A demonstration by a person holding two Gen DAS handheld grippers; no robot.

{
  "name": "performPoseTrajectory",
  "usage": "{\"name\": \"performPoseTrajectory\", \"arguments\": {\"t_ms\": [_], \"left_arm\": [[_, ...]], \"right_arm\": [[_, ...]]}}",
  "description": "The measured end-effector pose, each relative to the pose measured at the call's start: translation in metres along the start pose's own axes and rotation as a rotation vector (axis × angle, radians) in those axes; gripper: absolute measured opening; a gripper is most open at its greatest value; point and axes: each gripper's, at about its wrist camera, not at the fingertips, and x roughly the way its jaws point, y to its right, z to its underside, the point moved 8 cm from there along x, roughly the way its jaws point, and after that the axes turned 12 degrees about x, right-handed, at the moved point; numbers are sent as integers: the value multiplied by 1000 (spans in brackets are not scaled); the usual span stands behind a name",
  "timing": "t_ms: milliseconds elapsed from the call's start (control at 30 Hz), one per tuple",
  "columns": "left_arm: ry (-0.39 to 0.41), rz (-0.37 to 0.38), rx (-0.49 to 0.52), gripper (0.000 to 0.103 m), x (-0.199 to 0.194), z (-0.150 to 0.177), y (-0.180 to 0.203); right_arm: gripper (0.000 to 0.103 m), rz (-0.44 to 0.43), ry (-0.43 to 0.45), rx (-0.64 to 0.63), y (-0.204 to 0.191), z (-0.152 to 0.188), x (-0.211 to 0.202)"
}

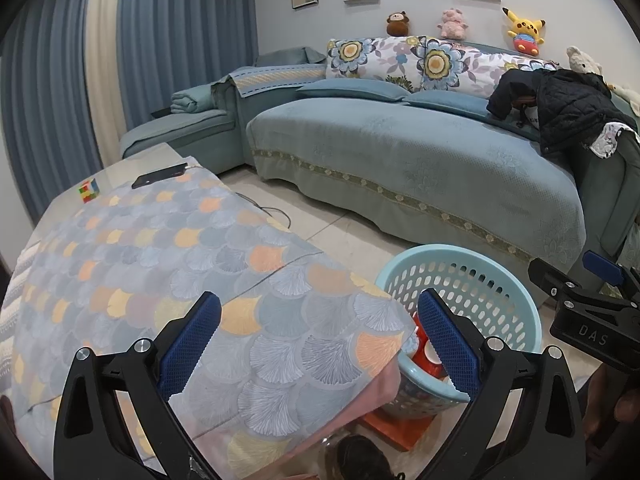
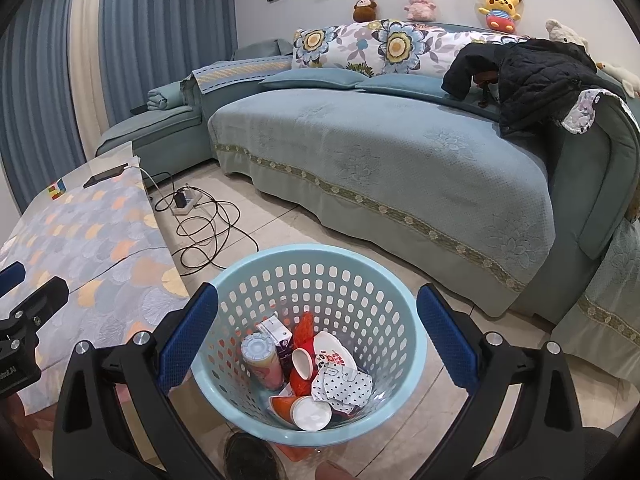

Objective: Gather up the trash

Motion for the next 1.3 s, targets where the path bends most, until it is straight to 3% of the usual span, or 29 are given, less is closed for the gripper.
{"name": "performPoseTrajectory", "arguments": {"t_ms": [1300], "left_arm": [[-7, 1, 1, 95, 0, 5, 2]], "right_arm": [[95, -13, -7, -6, 0, 0, 1]]}}
